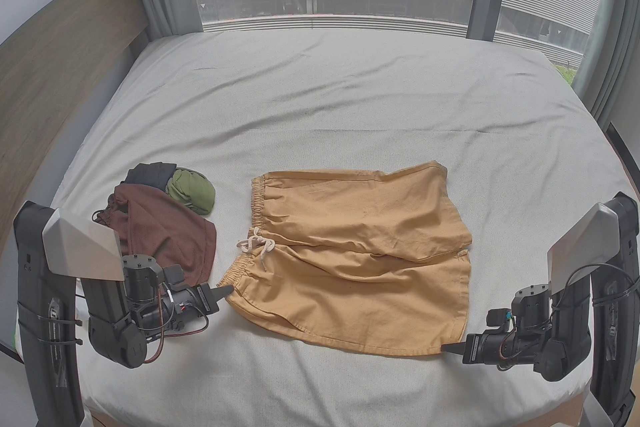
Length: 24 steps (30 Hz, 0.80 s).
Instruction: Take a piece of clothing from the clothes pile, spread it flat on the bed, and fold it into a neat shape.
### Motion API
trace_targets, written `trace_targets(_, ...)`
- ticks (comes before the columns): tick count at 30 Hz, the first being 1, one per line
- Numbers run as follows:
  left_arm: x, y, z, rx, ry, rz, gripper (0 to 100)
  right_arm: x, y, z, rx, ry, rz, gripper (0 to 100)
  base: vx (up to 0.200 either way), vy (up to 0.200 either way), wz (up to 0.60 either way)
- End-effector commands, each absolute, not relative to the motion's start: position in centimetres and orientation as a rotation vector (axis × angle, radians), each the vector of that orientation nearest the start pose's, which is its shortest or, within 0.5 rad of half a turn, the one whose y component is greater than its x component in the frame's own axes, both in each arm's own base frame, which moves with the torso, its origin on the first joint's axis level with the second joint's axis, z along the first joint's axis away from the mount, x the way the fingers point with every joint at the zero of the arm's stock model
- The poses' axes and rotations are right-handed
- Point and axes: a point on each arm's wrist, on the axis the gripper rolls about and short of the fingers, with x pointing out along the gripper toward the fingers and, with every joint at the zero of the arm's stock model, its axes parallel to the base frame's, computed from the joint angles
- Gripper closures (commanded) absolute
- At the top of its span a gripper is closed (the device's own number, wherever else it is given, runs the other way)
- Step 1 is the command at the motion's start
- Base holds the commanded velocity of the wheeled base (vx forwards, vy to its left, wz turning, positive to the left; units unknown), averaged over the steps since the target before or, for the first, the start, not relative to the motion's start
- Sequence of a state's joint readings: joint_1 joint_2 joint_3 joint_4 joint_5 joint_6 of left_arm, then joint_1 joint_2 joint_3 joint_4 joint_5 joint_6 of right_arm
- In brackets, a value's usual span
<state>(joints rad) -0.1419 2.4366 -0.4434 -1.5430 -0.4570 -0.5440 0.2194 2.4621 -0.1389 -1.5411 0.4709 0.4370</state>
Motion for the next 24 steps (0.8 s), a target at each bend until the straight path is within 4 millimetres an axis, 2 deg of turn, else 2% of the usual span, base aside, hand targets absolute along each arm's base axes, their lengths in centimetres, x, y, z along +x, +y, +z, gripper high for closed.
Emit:
trace_targets(1, 31.1, -5.5, -4.0, -0.591, 0.606, -0.452, 100, 23.2, 6.2, -6.1, 0.498, 0.924, 0.471, 100, 0.0, 0.0, 0.0)
trace_targets(6, 30.8, -5.5, -3.9, -0.593, 0.611, -0.457, 100, 23.0, 6.1, -5.9, 0.498, 0.924, 0.468, 100, 0.0, 0.0, 0.0)
trace_targets(10, 29.3, -5.5, -2.2, -0.6, 0.616, -0.468, 100, 22.4, 5.8, -4.7, 0.497, 0.909, 0.466, 100, 0.0, 0.0, 0.0)
trace_targets(14, 27.9, -5.3, -1.3, -0.608, 0.642, -0.507, 100, 21.4, 5.2, -4.5, 0.503, 0.933, 0.444, 100, 0.0, 0.0, 0.0)
trace_targets(19, 26.1, -4.8, -1.3, -0.617, 0.697, -0.491, 100, 20.5, 4.7, -4.1, 0.491, 0.952, 0.433, 100, 0.0, 0.0, 0.0)
trace_targets(24, 25.9, -4.8, -1.8, -0.581, 0.708, -0.495, 100, 20.5, 4.7, -4.0, 0.492, 0.949, 0.433, 100, 0.0, 0.0, 0.0)
